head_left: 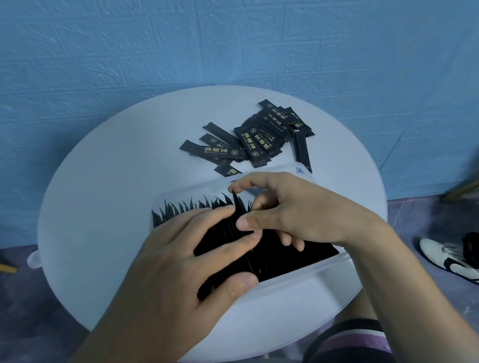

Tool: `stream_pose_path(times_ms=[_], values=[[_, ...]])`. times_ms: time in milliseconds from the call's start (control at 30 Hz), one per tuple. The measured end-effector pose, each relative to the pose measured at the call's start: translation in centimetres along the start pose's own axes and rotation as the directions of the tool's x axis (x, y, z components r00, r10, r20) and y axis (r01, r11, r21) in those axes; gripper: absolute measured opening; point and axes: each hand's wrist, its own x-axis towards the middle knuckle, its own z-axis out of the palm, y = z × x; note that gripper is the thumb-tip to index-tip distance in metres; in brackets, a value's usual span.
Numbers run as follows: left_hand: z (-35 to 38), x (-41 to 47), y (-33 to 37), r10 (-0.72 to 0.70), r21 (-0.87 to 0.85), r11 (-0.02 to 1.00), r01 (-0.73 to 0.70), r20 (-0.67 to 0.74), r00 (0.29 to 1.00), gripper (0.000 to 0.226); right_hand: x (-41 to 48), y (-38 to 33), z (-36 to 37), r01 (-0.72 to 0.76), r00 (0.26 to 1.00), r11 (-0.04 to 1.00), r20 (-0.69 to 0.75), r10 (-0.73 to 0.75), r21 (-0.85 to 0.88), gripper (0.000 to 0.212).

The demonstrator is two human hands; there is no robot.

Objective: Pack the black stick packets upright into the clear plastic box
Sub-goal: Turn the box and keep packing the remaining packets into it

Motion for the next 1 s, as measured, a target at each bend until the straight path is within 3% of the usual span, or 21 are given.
stream_pose_path(times_ms=[333, 500, 600, 767, 867, 1000], values=[[0.3, 0.2, 0.3, -0.032, 0.015, 0.999, 0.033, -0.027, 0.999, 0.045, 0.6, 0.3, -0.8, 0.047, 0.999, 0.999, 0.017, -0.047, -0.022, 0.041], [0.2, 0.0, 0.4, -0.051, -0.012, 0.999, 0.051, -0.021, 0.998, 0.044, 2.6, -0.9, -3.6, 0.148, 0.972, 0.989, -0.180, -0.150, -0.024, 0.014], [0.2, 0.0, 0.4, -0.056, -0.015, 0.998, 0.056, -0.025, 0.998, 0.044, 5.3, -0.9, -6.4, 0.111, 0.947, 0.979, -0.281, -0.157, -0.173, 0.008], [0.2, 0.1, 0.4, -0.064, -0.028, 0.998, 0.063, -0.032, 0.997, 0.044, 10.5, 0.5, -7.5, -0.102, 0.993, 0.879, -0.104, 0.060, -0.466, 0.020], [0.2, 0.0, 0.5, -0.066, -0.030, 0.997, 0.065, -0.033, 0.997, 0.042, 12.2, 1.0, -6.5, -0.116, 0.993, 0.806, -0.045, 0.110, -0.581, 0.029], [0.2, -0.1, 0.4, -0.071, -0.040, 0.997, 0.070, -0.029, 0.997, 0.038, 12.9, 1.3, -5.9, -0.093, 0.991, 0.790, 0.020, 0.132, -0.606, 0.022]])
